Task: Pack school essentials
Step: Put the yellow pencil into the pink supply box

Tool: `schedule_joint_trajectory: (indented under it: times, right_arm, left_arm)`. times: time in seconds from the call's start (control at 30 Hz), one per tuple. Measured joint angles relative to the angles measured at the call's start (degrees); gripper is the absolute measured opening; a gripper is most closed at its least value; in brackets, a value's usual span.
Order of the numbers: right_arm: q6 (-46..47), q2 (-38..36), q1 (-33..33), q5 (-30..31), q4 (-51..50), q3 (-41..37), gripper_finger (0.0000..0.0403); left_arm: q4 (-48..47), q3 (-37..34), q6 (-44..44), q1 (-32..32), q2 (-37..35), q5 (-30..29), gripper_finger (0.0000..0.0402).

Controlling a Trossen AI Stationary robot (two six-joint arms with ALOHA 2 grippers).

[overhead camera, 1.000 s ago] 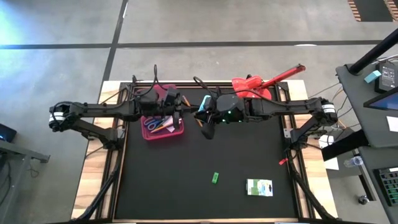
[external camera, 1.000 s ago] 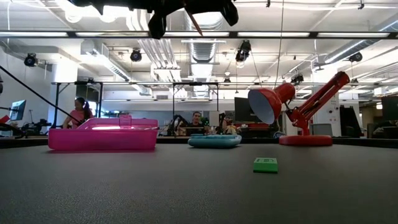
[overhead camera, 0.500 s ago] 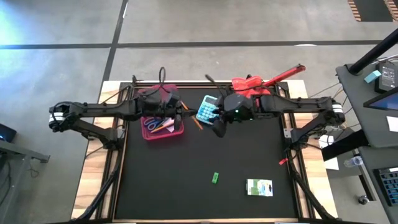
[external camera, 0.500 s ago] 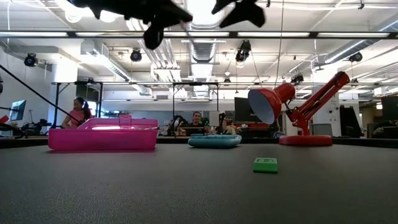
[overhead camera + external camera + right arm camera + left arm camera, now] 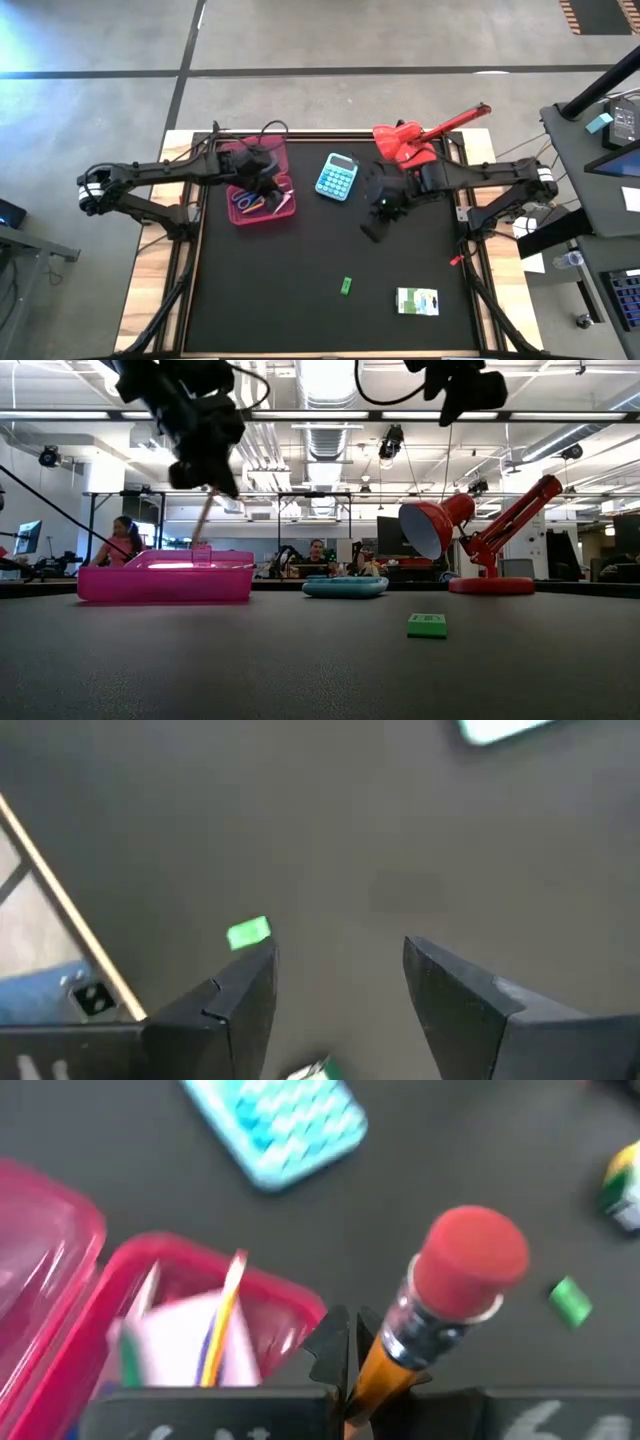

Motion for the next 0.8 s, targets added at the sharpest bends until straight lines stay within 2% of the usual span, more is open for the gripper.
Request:
schedule_joint_trajectory:
  times: [0.2,0.4,0.6,0.8]
  right_arm:
    - [2.2,1.9,4.2,-1.7,-0.1,-0.2,0.0203]
    - [5.0,4.4,7.0,-3.2,-0.1,-0.2,0.0203]
    - [5.1,8.1,9.2,-4.6,0.1,-0.3,0.0203]
    - [-2.0,12.5,11.0,-4.6,0.2,-0.3,0.0203]
  left_arm:
    - [-8.7,1.5,4.0,0.0,0.3,-2.5,0.0001]
    - [-12.5,4.4,9.8,0.7,0.3,-8.0,0.0001]
    - [-15.8,3.4,11.8,1.1,1.2,-9.2,0.0001]
    - [-19.1,3.0,11.8,1.1,6.0,-9.2,0.0001]
